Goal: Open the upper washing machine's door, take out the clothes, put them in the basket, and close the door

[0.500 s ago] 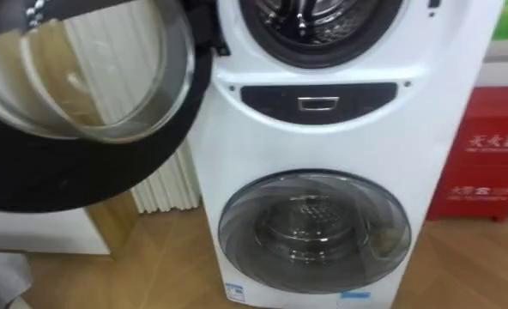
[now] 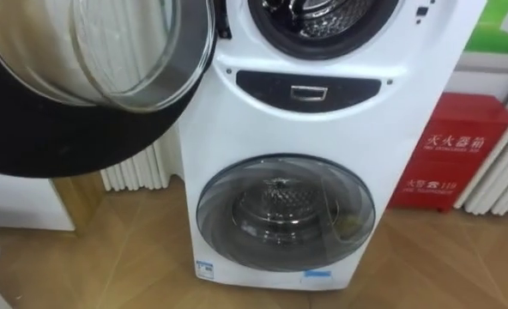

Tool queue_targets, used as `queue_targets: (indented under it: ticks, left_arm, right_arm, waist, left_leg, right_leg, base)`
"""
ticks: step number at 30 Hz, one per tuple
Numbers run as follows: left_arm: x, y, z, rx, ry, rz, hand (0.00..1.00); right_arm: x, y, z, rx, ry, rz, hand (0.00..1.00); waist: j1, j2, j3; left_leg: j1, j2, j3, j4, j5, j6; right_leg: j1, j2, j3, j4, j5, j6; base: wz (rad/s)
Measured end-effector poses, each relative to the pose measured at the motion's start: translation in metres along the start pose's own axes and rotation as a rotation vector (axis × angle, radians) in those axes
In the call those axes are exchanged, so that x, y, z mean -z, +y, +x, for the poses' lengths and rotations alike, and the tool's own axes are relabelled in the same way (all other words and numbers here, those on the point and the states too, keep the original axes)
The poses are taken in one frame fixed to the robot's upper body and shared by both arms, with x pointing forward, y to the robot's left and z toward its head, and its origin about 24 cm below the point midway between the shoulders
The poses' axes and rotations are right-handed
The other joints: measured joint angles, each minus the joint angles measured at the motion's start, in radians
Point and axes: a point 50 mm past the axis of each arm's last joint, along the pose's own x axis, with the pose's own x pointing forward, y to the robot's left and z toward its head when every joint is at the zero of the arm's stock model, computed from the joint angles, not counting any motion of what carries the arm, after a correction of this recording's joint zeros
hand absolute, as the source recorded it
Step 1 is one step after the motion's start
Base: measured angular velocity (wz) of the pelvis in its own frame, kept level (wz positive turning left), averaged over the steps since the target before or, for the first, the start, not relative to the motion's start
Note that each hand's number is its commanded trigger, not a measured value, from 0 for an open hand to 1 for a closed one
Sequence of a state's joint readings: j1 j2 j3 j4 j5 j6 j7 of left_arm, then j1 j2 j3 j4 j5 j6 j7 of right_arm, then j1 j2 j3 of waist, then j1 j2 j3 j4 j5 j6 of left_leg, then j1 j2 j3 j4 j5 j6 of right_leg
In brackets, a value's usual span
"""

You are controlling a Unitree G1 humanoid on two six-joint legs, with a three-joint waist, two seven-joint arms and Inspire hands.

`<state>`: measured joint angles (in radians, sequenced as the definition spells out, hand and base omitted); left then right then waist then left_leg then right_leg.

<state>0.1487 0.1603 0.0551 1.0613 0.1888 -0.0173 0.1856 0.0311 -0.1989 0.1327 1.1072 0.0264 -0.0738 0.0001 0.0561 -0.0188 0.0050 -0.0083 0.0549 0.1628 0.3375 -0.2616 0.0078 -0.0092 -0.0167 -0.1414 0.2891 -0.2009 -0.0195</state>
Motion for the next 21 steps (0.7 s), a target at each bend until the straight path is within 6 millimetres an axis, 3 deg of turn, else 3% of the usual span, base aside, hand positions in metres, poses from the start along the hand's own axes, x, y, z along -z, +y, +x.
queue_targets:
  ticks: [3,8,15,16,18,19,21]
  left_arm:
    - [0.002,-0.001,-0.001,0.002,0.001,-0.006,0.0]
    - [0.009,-0.002,-0.003,0.0,0.019,-0.103,0.0]
    - [0.011,0.016,-0.001,-0.073,0.029,-0.244,0.0]
    - [0.006,0.023,0.001,-0.093,0.011,-0.253,0.0]
    - [-0.005,0.037,0.004,-0.147,-0.024,-0.276,0.0]
    - [-0.018,0.047,0.006,-0.181,-0.063,-0.3,0.0]
    - [-0.046,0.069,0.008,-0.255,-0.17,-0.338,0.0]
  right_arm:
    - [0.009,0.0,-0.002,-0.003,0.027,-0.001,0.0]
    - [0.021,0.002,-0.006,-0.006,0.054,-0.001,0.0]
    - [0.016,-0.008,-0.007,0.045,0.015,0.003,0.0]
    - [0.015,-0.011,-0.008,0.063,-0.006,0.007,0.0]
    - [0.014,-0.014,-0.008,0.085,-0.015,0.012,0.0]
    - [0.013,-0.016,-0.009,0.102,-0.024,0.019,0.0]
    - [0.012,-0.023,-0.01,0.128,-0.039,-0.022,0.0]
  waist:
    - [-0.021,0.014,-0.001]
    - [-0.023,0.023,-0.0036]
    - [-0.021,0.013,-0.001]
    - [-0.021,0.015,0.0016]
    - [-0.021,0.015,-0.0022]
    - [-0.021,0.02,-0.0004]
    - [-0.024,0.045,0.0053]
  left_leg:
    - [0.011,-0.006,-0.028,-0.026,0.006,-0.009]
    - [0.044,-0.015,-0.04,-0.067,0.013,-0.014]
    - [0.095,-0.018,-0.06,-0.105,0.013,-0.014]
    - [0.103,-0.019,-0.065,-0.106,0.013,-0.014]
    - [0.109,-0.021,-0.069,-0.106,0.013,-0.014]
    - [0.11,-0.021,-0.068,-0.106,0.013,-0.014]
    - [0.112,-0.024,-0.068,-0.108,0.013,-0.014]
  right_leg:
    - [0.022,-0.001,-0.024,-0.02,-0.006,-0.004]
    - [0.062,-0.001,-0.042,-0.056,-0.013,-0.003]
    - [0.116,0.002,-0.057,-0.09,-0.013,-0.002]
    - [0.125,0.002,-0.057,-0.093,-0.013,-0.002]
    - [0.14,0.002,-0.056,-0.104,-0.013,-0.002]
    - [0.141,0.002,-0.056,-0.104,-0.012,-0.002]
    - [0.148,0.0,-0.054,-0.105,-0.011,0.0]
  base:
    - [0.26]
    - [0.13]
    - [0.05]
    - [0.12]
    - [0.08]
    - [0.05]
    - [0.02]
